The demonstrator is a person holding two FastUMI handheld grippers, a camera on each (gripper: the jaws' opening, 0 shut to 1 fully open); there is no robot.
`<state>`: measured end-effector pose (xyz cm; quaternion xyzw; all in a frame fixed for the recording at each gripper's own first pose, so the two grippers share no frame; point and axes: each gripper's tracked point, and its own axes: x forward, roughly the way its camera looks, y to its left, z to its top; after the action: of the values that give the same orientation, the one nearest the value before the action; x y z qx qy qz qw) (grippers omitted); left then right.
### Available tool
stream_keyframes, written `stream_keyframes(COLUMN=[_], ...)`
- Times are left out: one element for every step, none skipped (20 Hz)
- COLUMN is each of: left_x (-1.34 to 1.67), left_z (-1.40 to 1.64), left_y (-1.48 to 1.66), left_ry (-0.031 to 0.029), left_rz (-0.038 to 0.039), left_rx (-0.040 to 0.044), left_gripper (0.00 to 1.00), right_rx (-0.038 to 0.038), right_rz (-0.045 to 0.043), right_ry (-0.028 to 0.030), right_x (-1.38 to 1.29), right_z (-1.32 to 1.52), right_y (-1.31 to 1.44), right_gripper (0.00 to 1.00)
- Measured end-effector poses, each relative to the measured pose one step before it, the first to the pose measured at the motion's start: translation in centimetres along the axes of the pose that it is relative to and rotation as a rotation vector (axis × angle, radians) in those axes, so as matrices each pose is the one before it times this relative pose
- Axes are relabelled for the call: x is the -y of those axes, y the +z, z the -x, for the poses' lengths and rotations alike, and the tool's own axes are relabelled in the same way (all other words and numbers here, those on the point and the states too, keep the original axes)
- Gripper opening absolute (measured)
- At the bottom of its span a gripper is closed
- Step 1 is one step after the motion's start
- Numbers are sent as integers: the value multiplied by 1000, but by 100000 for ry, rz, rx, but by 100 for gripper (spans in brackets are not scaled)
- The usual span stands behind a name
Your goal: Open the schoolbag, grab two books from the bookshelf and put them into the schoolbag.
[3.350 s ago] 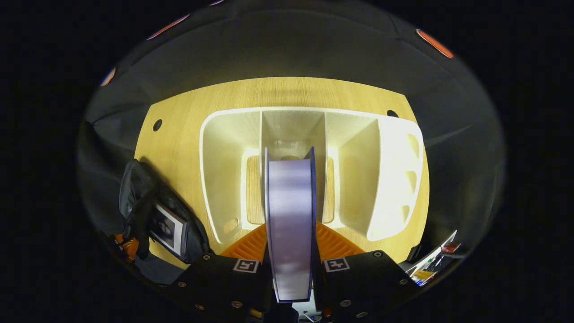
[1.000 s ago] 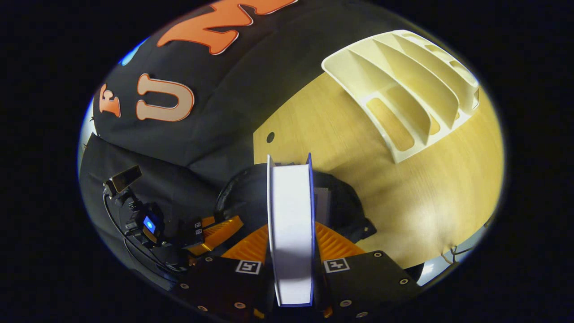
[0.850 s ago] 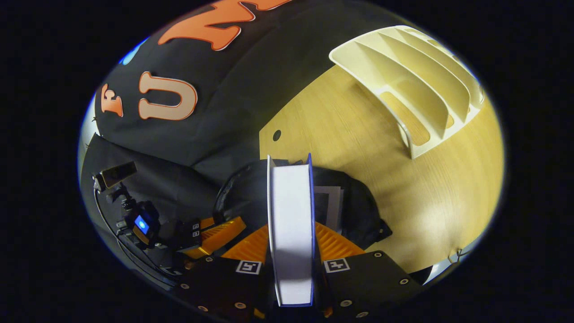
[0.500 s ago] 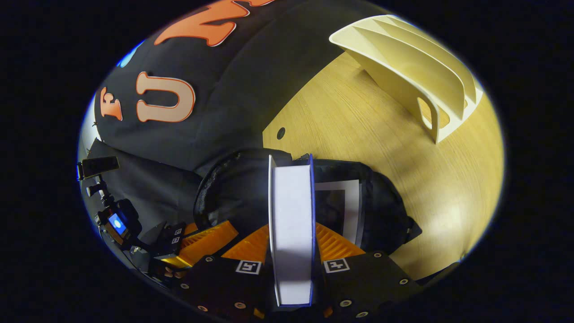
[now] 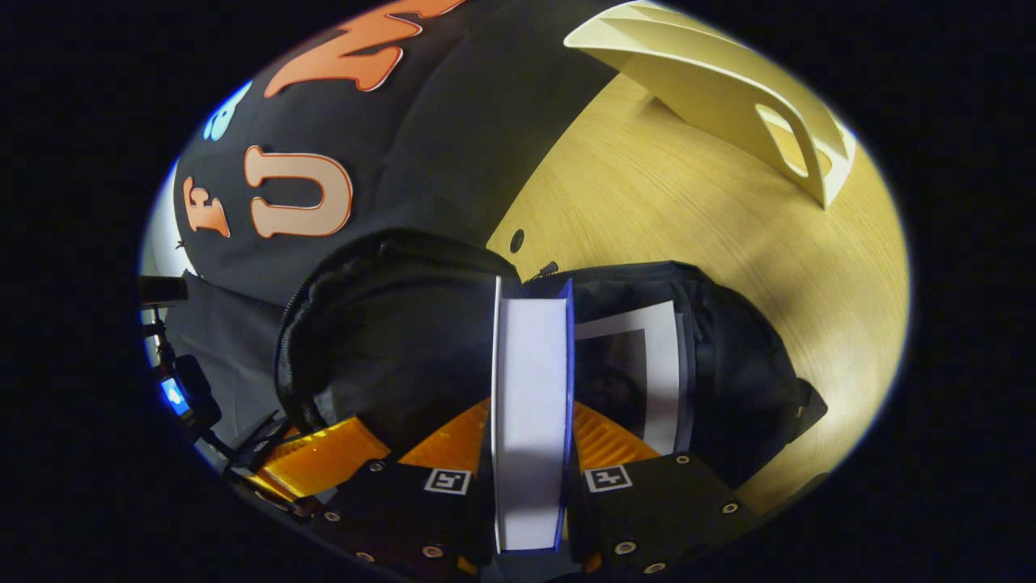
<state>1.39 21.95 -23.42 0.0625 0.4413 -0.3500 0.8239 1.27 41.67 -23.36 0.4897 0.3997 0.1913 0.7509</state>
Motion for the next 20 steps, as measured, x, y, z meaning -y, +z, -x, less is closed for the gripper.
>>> stream_keyframes(left_x=[202, -155, -360, -15, 29, 15, 35, 109, -20, -41, 127, 227, 181, 248, 194, 187, 247, 294, 210, 101], left_z=[11, -11, -126, -146, -115, -115, -9, -186, -248, -222, -427, -341, -330, -224, -214, -229, -239, -204, -161, -218], left_y=[-56, 57, 87, -17, 54, -13, -200, -5, -154, -234, -151, -132, -285, -223, -160, -239, 83, -15, -272, 33], left_ry=[53, 181, 54, 453, 721, 901, 1478, 1514, 2174, 1676, 918, 1373, 1620, 1756, 1517, 1281, 1406, 1313, 940, 1284], left_rz=[459, 877, 1136, 1017, 1136, 445, 343, -213, 479, 971, 1432, 1627, 1849, 1745, 1679, 1783, 1876, 1628, 1239, 545], left_rx=[112, 553, 312, 440, 261, 60, 39, -347, 136, -211, -394, -128, -169, 116, 21, -172, -120, -16, -173, -117], left_gripper=[2, 2, 2, 2, 2, 2, 2, 2, 2, 2, 2, 4, 5, 5, 5, 6, 6, 7, 8, 10], right_rx=[-920, -702, -652, -412, -1619, -1101, -1315, -866, -1186, -2984, -795, -542, -282, 380, 679, 1410, 1598, 1723, 1904, 1904], right_rz=[69, -377, -318, 180, 830, 1181, 1925, 2498, 2483, 1343, 1077, 1590, 1768, 2156, 2585, 3298, 3654, 3472, 3561, 3168], right_ry=[20, -91, -1335, -883, -808, -1698, -2896, -2869, -2805, -38, 75, -1273, -1783, -542, -939, -1690, -2269, -1720, -1134, -1909], right_x=[70, 49, 290, 109, 185, 159, 507, 612, 638, 490, 375, 740, 1008, 573, 738, 831, 996, 926, 724, 968], right_z=[-367, -344, -389, -252, -269, -130, -368, 415, 384, 414, 917, 617, 770, 1013, 824, 1078, 1072, 933, 1017, 1294], right_y=[-45, 105, 122, 94, -139, 66, 5, 57, 11, -411, 13, 144, 187, 310, 436, 635, 879, 642, 638, 788], right_gripper=[38, 38, 40, 40, 44, 46, 50, 54, 63, 65, 71, 78, 86, 90, 95, 95, 97, 97, 97, 98])
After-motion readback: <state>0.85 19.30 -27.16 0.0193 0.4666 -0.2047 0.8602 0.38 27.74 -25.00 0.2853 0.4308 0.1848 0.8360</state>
